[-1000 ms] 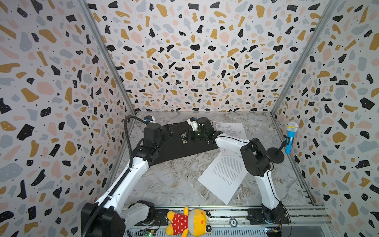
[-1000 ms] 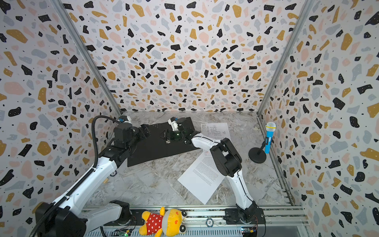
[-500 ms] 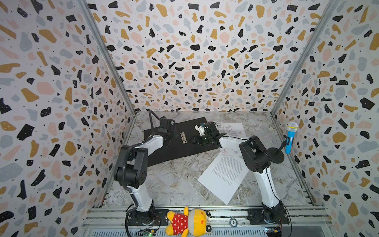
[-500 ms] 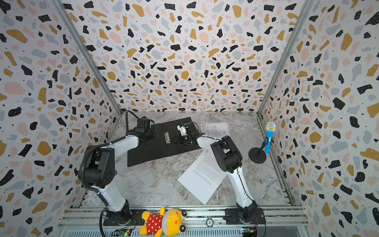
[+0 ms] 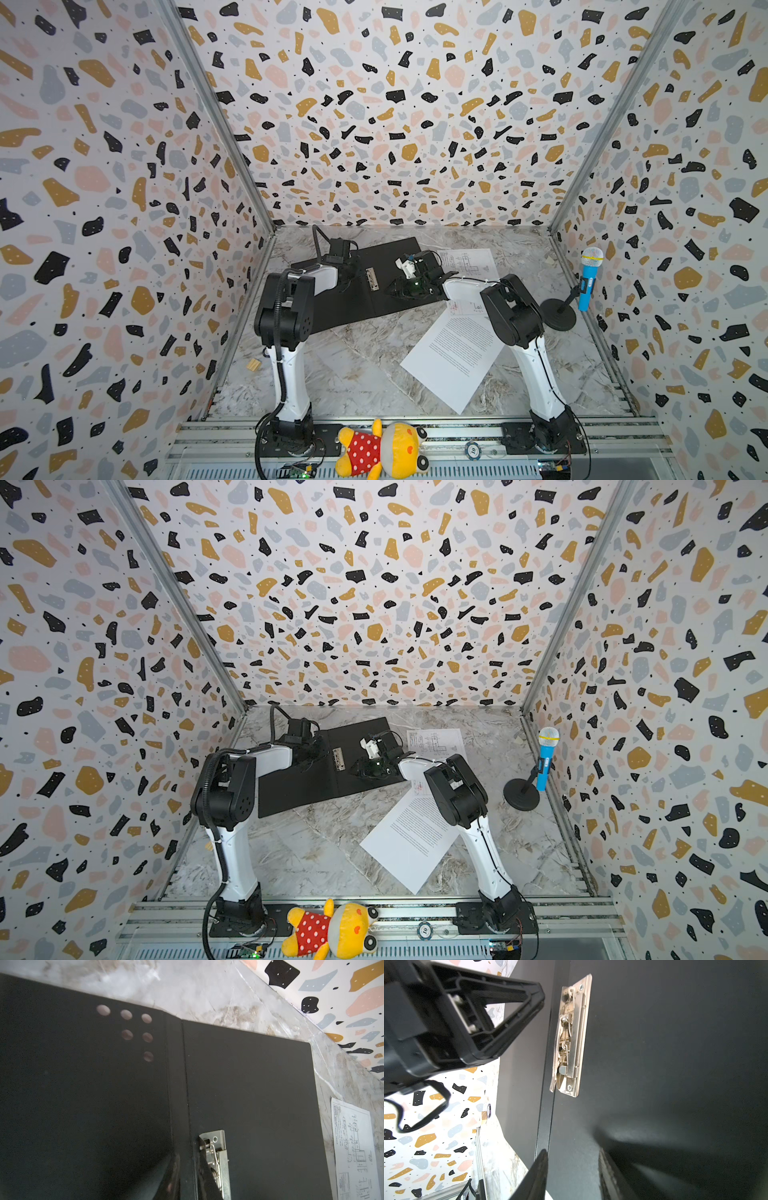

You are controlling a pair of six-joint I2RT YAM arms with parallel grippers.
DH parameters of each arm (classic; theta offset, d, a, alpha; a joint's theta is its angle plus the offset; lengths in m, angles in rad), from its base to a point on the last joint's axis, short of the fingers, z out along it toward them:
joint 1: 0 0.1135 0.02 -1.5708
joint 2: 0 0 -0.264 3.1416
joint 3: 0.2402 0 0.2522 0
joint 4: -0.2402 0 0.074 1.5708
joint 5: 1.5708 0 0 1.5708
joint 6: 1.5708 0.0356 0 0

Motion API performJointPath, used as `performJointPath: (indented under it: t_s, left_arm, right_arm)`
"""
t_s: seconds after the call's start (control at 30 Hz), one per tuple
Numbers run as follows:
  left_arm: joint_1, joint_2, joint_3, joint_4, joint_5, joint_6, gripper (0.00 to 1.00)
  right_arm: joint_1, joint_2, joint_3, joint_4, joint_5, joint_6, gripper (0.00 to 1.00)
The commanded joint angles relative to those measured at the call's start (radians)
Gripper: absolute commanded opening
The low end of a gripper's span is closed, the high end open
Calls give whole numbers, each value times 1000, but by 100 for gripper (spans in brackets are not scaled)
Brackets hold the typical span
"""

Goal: Put the files into the folder

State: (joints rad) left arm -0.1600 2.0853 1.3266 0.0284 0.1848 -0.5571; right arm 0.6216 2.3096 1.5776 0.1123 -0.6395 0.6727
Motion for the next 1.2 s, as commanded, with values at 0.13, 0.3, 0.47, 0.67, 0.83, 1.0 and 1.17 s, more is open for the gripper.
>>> performJointPath:
  t_s: [0.13,0.3,0.47,0.67,0.83,1.0,1.17]
  left_arm:
    - [-14,24,45,42,59,20,16]
    - [-31,56,74,25,66,29,16]
    - [-38,78,95,-8,33,35,15]
    - [-38,56,88,-21,-5,51,15]
    - [-41,61,104,-34,17,60,16]
    - [-41,25,92,-53,-20,62,16]
    - [-42,44,98,-60,-15,61,16]
  right_arm:
    - [-6,-27,-11,9,-7,11,43]
    - [-7,-47,-41,13,0,11,43]
    - [-8,-65,-60,12,1,8,43]
    - [-8,-77,-71,13,0,8,44]
    - [-7,-90,-82,13,-1,8,44]
    - [-9,-104,-96,15,9,7,44]
    - [-8,-102,-96,21,5,13,44]
